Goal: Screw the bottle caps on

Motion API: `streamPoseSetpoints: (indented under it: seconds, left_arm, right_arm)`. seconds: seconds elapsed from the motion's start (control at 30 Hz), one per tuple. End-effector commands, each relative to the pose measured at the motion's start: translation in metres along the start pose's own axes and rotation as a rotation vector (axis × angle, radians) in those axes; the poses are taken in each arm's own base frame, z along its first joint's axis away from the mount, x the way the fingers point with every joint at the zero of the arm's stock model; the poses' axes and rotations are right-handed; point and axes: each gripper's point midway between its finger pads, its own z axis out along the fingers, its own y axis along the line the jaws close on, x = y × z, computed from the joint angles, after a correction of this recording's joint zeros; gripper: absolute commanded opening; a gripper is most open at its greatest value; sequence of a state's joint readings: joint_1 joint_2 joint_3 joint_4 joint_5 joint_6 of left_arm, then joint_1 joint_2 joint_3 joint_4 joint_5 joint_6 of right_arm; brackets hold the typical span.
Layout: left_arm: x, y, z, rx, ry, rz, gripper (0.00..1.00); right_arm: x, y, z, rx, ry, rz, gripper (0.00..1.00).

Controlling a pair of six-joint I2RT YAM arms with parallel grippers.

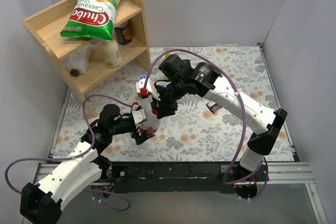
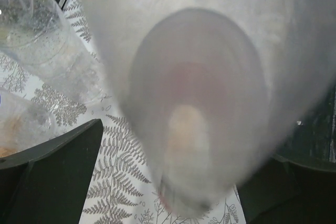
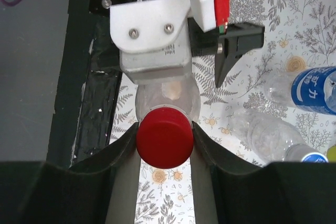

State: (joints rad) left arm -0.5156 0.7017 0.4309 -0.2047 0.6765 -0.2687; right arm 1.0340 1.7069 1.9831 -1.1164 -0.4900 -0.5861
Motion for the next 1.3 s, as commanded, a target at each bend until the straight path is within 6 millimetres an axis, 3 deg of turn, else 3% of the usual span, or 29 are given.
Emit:
streamPoseSetpoints:
  seconds: [0.0, 0.13, 0.27, 0.4, 0.57, 0.73, 0.93, 1.17, 1.27]
  left_arm:
    - [0.010, 0.013, -0.006, -0.068, 0.081, 0.018, 0.98]
    - [0.024, 0.022, -0.016, -0.132, 0.170, 0.052, 0.98]
    - [0.041, 0.020, -0.026, -0.146, 0.237, 0.073, 0.98]
    - [0.051, 0.021, -0.033, -0.161, 0.284, 0.046, 0.98]
    - [0.057, 0.045, -0.035, -0.247, 0.306, -0.040, 0.98]
    - [0.059, 0.059, -0.035, -0.283, 0.305, -0.081, 0.98]
    - [0.064, 0.062, -0.033, -0.278, 0.324, -0.104, 0.98]
    - [0.065, 0.063, -0.031, -0.266, 0.329, -0.117, 0.98]
    - [0.064, 0.063, -0.030, -0.262, 0.325, -0.116, 0.98]
  right_arm:
    - [0.026, 0.008, -0.025, -0.005, 0.041, 0.013, 0.11]
    - [0.058, 0.002, -0.049, 0.030, 0.117, 0.080, 0.10]
    - [0.093, -0.019, -0.079, 0.140, 0.161, 0.136, 0.10]
    - [0.118, -0.037, -0.088, 0.188, 0.203, 0.156, 0.10]
    - [0.147, -0.081, -0.088, 0.266, 0.222, 0.212, 0.12]
    - [0.157, -0.108, -0.087, 0.290, 0.222, 0.266, 0.16]
    - [0.164, -0.107, -0.076, 0.266, 0.196, 0.300, 0.20]
    - [0.168, -0.106, -0.076, 0.280, 0.201, 0.299, 0.40]
    - [0.170, -0.105, -0.074, 0.276, 0.203, 0.302, 0.44]
